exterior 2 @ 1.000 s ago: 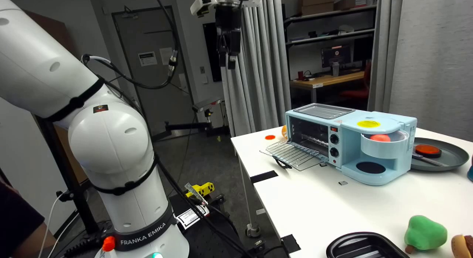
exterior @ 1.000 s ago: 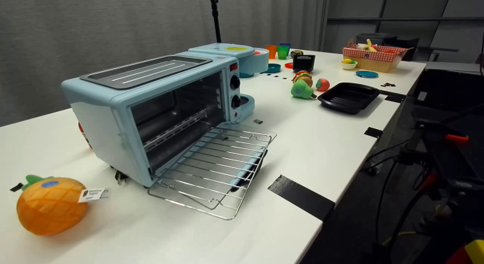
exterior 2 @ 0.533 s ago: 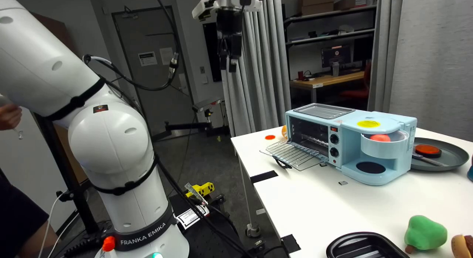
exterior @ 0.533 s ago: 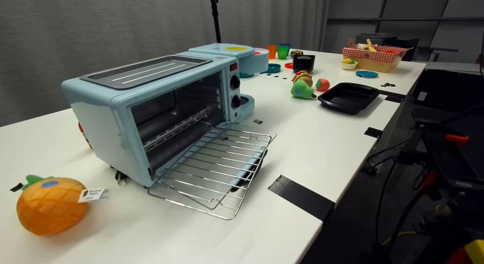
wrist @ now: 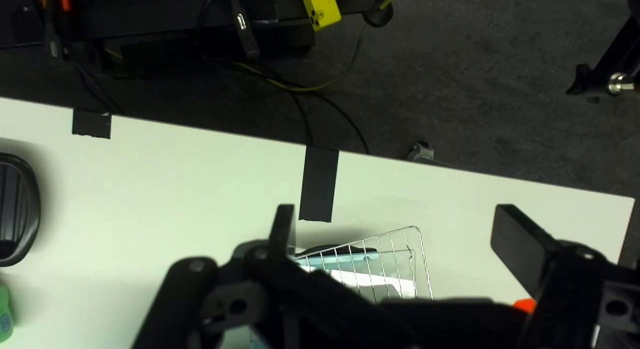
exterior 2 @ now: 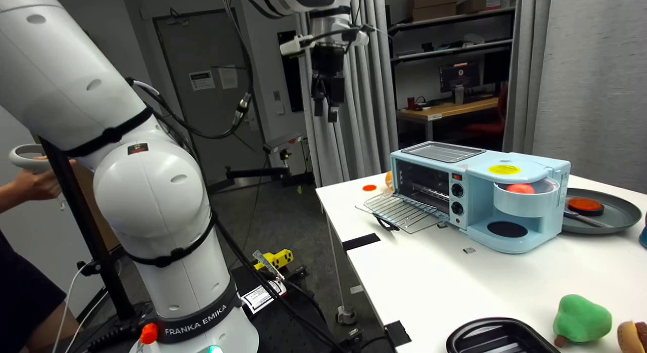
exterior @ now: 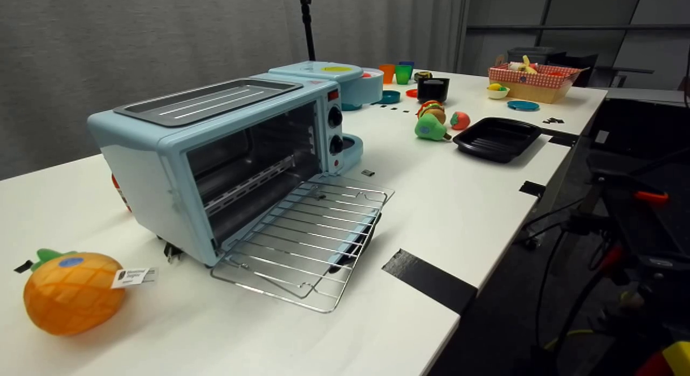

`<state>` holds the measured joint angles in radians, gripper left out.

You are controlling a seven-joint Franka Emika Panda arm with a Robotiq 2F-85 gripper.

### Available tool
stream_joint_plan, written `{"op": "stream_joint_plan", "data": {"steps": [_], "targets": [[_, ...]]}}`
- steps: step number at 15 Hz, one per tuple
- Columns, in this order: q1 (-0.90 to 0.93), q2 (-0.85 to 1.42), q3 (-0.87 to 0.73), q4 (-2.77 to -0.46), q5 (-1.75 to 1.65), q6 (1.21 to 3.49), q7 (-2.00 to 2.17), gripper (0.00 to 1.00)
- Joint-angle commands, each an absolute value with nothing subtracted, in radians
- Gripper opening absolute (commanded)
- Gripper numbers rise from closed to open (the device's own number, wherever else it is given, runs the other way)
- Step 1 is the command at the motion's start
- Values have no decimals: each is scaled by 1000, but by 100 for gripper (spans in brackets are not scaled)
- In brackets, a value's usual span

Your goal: Place the oven rack inside the toaster oven

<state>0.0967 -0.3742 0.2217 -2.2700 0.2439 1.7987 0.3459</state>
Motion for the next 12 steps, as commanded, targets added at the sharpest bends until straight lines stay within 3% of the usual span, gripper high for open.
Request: {"op": "stream_joint_plan", "data": {"steps": [1,12], "targets": [[109,-291,228,-2282,249,1919,356,100],[128,-123,213,-2284,239,2062,363,100]]}}
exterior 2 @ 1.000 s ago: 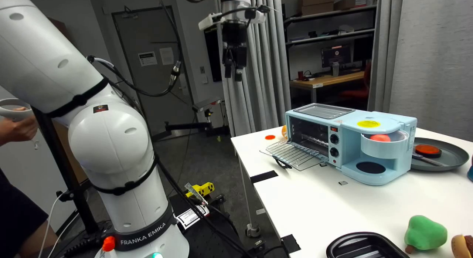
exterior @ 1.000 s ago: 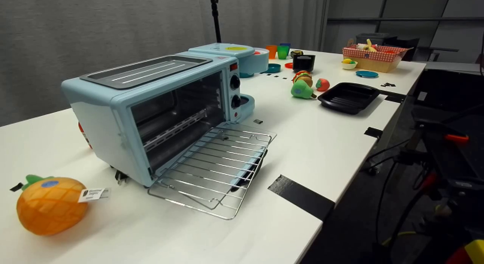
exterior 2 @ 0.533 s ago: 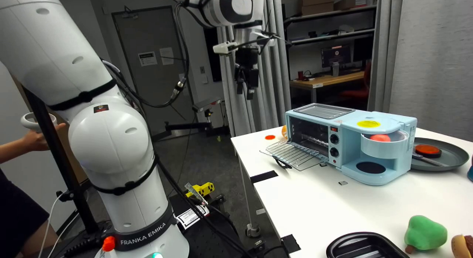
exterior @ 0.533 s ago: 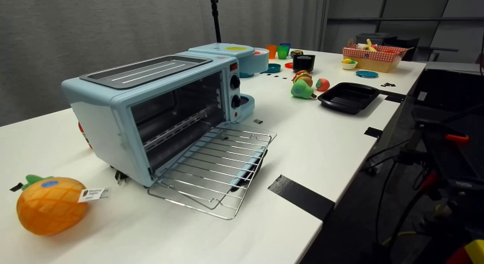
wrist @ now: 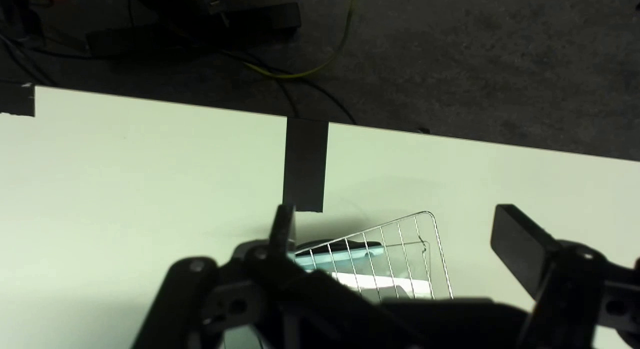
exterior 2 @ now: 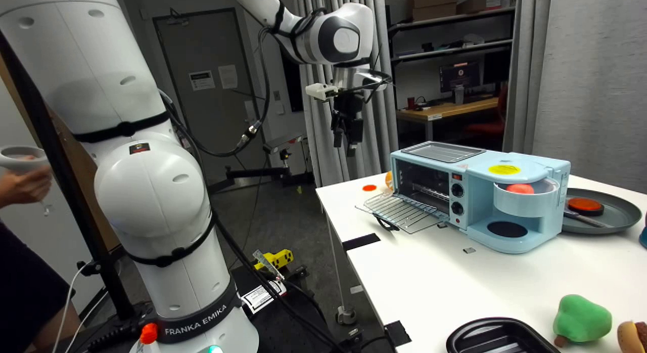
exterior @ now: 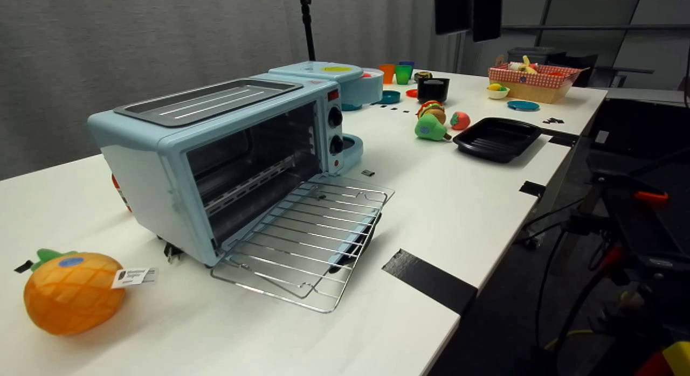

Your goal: Place the oven rack inside the toaster oven

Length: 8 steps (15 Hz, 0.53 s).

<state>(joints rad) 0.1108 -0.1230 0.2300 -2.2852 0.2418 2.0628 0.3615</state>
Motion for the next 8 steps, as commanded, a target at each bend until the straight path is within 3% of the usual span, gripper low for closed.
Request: {"op": "stream_joint_plan", "data": {"steps": [1,8], "targets": [[129,-119,212,-2283,239,2062,364,100],[129,-100,209,-2270,252,2063,351,100]]}}
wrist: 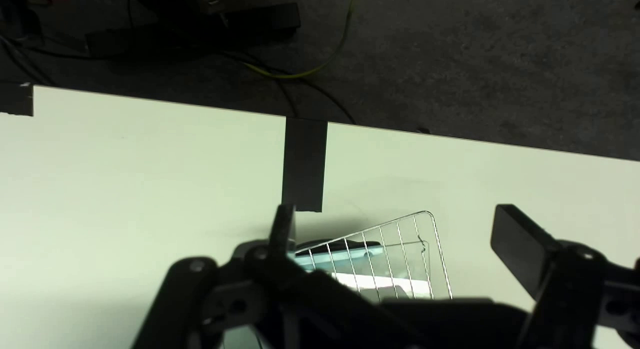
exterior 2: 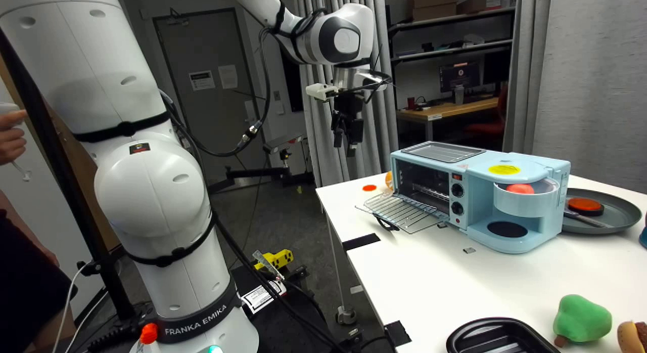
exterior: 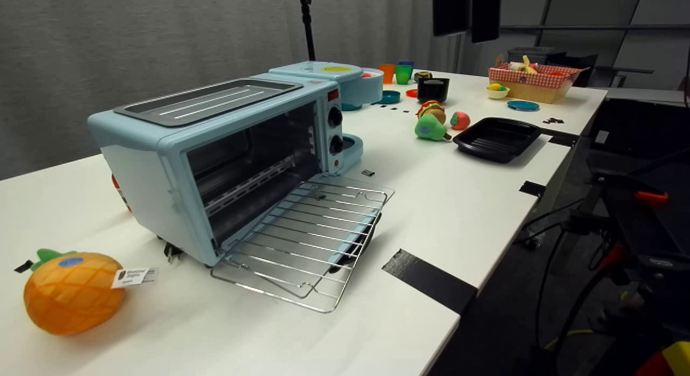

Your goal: Place the oven rack inside the toaster oven

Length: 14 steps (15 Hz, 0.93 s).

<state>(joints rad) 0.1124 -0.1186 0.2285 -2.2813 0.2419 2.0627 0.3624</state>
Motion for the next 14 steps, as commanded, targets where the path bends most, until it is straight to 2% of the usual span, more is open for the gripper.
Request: {"op": "stream_joint_plan", "data": {"steps": [1,7,14], "targets": [[130,-85,207,-2268,260,2069,345,100],[140,16,206,-2275,340,2131,339,100],[143,113,212,-2307,565,2313,294,100]]}}
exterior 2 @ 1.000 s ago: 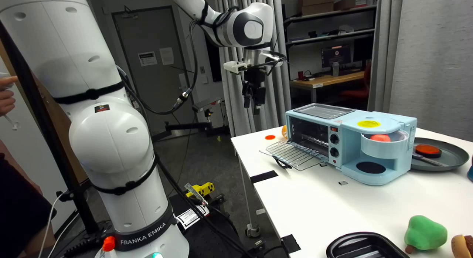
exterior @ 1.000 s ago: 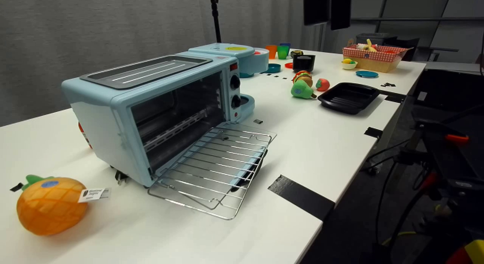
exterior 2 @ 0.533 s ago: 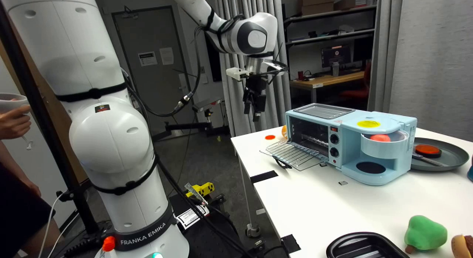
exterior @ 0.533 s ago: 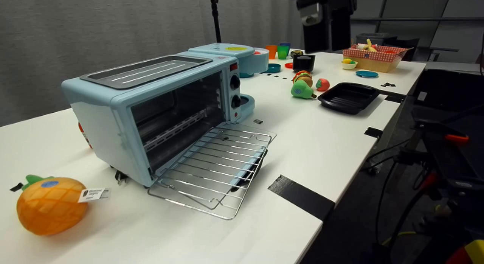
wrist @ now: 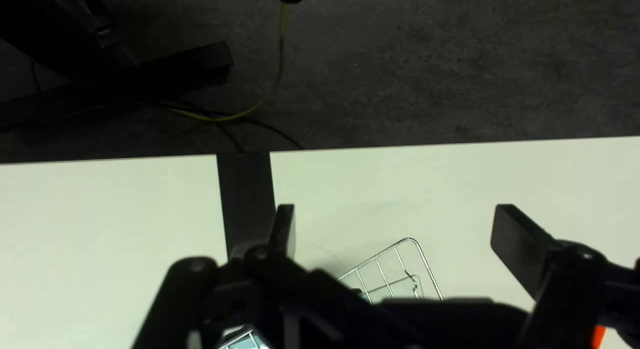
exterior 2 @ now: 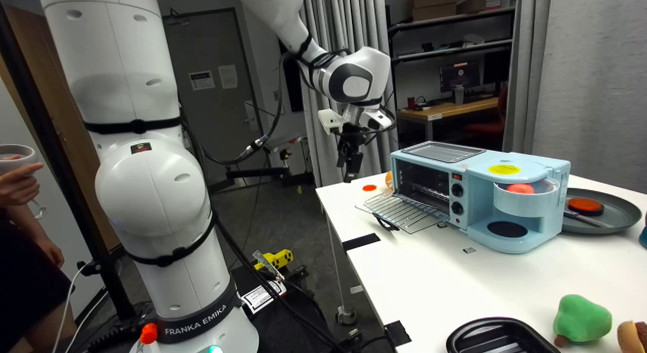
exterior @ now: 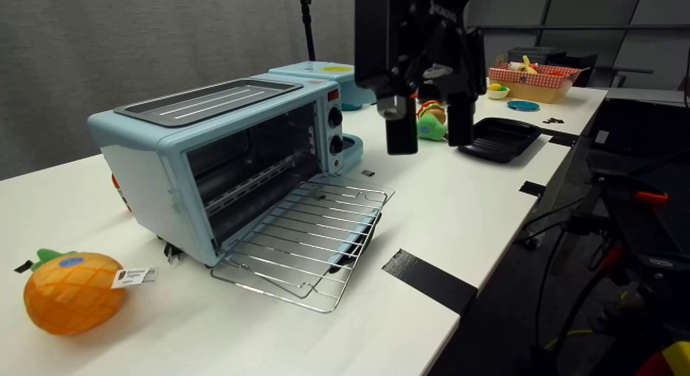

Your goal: Place the oven rack inside the toaster oven

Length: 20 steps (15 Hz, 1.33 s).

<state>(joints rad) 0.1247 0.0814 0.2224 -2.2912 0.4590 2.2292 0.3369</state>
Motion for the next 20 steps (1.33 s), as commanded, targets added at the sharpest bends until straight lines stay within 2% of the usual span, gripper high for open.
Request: {"op": "stream_joint_plan", "data": {"steps": [1,9,20], "targets": [[144,126,215,-2312,602,2344,286,100],[173,241,233,-2324,853,2535,227,100],[268,304,182,-2311,691,2717,544,100]]}}
